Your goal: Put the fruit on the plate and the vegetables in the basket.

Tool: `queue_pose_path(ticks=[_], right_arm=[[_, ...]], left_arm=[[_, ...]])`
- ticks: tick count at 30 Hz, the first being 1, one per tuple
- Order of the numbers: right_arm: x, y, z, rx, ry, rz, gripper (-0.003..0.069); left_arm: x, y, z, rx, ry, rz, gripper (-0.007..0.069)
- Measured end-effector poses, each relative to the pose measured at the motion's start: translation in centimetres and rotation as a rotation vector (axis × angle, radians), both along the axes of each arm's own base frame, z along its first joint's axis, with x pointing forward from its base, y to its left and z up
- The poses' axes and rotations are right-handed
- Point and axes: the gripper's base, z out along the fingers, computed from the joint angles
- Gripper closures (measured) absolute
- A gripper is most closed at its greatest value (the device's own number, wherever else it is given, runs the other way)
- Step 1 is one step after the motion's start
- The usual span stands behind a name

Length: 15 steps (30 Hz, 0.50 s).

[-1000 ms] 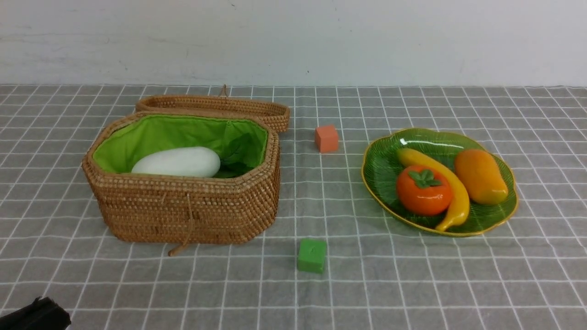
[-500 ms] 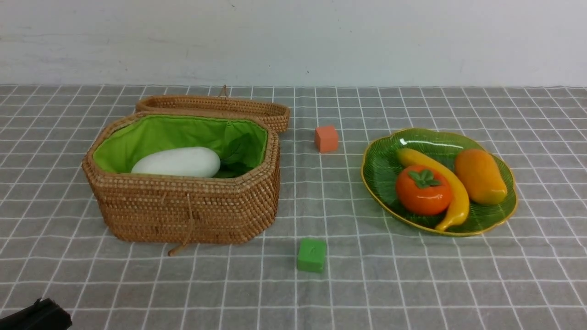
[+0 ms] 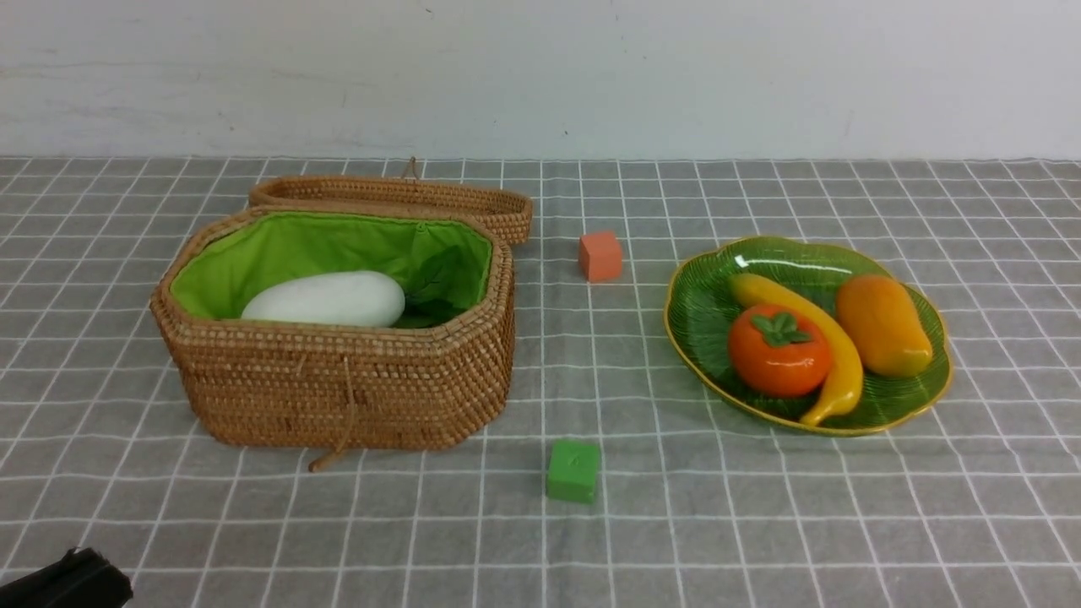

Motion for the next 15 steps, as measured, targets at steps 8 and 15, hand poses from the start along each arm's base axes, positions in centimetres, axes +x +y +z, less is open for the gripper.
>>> queue_pose_path(ticks=[8,15], right_arm=[[-0.01,-0.01,-0.01,-0.002,0.002,0.0,0.0676],[-0.01,-0.01,-0.01,-0.002,0.002,0.0,0.0676]], left_arm=[[0.0,0.0,0.0,0.0,0.0,0.0,0.0631],[0.0,0.0,0.0,0.0,0.0,0.0,0.0629]])
